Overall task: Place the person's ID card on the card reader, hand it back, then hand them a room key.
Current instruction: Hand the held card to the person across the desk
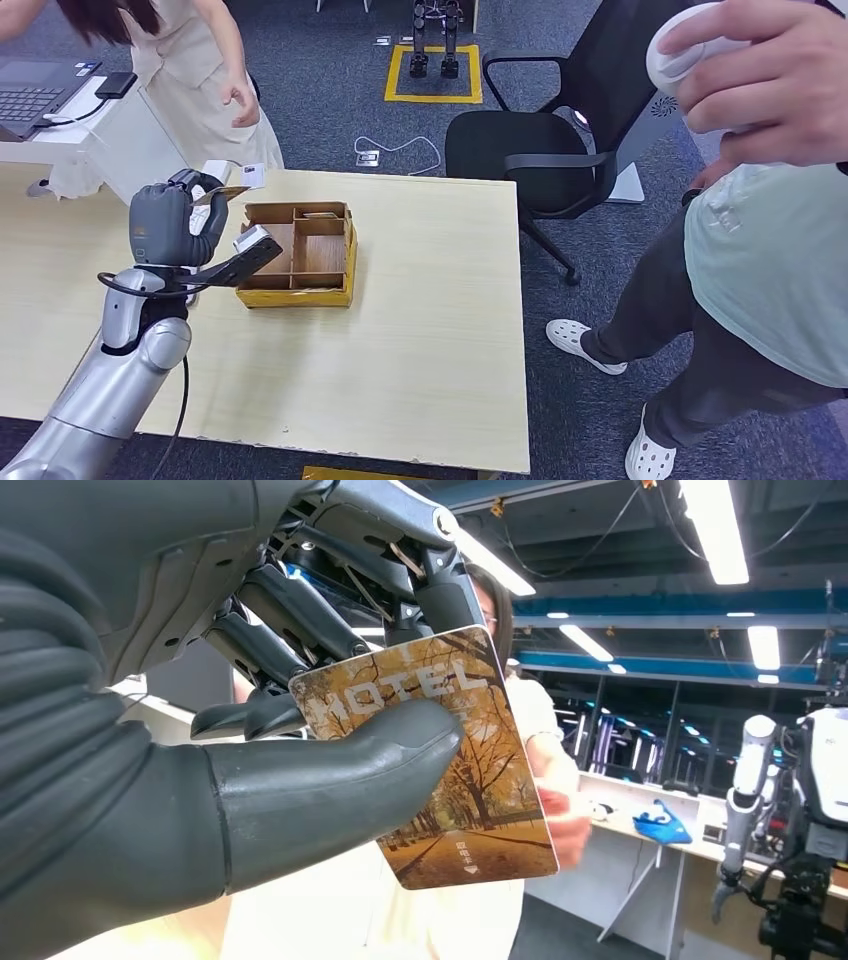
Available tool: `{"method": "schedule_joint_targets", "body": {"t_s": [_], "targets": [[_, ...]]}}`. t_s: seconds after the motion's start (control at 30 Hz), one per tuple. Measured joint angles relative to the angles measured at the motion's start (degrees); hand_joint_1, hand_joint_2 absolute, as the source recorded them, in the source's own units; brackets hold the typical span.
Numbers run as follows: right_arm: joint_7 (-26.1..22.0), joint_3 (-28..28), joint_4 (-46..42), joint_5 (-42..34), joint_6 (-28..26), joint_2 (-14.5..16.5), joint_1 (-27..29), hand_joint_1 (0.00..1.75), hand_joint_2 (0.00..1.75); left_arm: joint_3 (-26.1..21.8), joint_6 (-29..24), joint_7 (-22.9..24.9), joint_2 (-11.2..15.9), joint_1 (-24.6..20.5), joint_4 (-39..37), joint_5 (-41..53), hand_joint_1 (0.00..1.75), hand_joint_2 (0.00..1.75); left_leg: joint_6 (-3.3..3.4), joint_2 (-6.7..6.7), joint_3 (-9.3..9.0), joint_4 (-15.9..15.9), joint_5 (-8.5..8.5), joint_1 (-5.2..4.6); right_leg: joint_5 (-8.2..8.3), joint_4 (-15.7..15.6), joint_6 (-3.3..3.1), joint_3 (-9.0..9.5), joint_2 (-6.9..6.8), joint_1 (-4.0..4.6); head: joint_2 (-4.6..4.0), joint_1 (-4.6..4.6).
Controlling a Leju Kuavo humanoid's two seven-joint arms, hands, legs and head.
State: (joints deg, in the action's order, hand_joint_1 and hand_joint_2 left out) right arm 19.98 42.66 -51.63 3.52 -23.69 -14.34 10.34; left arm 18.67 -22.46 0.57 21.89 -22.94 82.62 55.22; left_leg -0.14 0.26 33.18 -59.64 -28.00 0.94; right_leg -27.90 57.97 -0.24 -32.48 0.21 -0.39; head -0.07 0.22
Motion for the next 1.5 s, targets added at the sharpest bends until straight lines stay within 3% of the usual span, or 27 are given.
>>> {"method": "schedule_joint_targets", "body": {"t_s": [0.53, 0.77, 1.03, 1.5], "targets": [[0.3, 1.4, 0.2, -0.7, -0.8, -0.1, -0.3, 0.0, 1.75, 0.1, 3.3, 5.3, -0.7, -0.9, -0.2, 4.0, 1.75, 1.75, 0.0, 0.01, 0.01, 0.0, 0.0, 0.0, 0.0, 0.0, 0.0, -0.03, 0.01, 0.0, 0.01, -0.01], [0.1, 2.6, 0.4, -1.1, -0.7, -0.3, -1.4, 0.0, 1.75, 0.1, 1.0, 11.9, -1.6, -5.3, -4.9, 12.0, 1.75, 1.75, 0.0, 0.0, 0.01, 0.0, 0.02, 0.01, 0.02, 0.0, 0.0, -0.04, 0.01, 0.0, 0.0, 0.0], [-1.0, 3.9, 1.4, -1.8, -0.6, -0.3, -2.4, 0.0, 1.75, 0.2, -2.4, 9.6, -2.5, -11.6, -11.8, 13.7, 1.75, 1.75, 0.0, 0.02, 0.02, 0.0, 0.05, 0.0, 0.05, 0.0, -0.01, -0.04, 0.02, 0.0, 0.0, 0.0], [-2.1, 5.6, 2.6, -3.9, -0.9, -0.4, -3.2, 0.0, 1.75, 0.5, -7.5, 9.6, -3.9, -14.4, -17.2, 16.1, 1.75, 1.75, 0.0, 0.02, 0.04, 0.0, 0.05, 0.0, 0.05, 0.0, -0.01, -0.06, 0.03, 0.0, 0.0, -0.01]]}}
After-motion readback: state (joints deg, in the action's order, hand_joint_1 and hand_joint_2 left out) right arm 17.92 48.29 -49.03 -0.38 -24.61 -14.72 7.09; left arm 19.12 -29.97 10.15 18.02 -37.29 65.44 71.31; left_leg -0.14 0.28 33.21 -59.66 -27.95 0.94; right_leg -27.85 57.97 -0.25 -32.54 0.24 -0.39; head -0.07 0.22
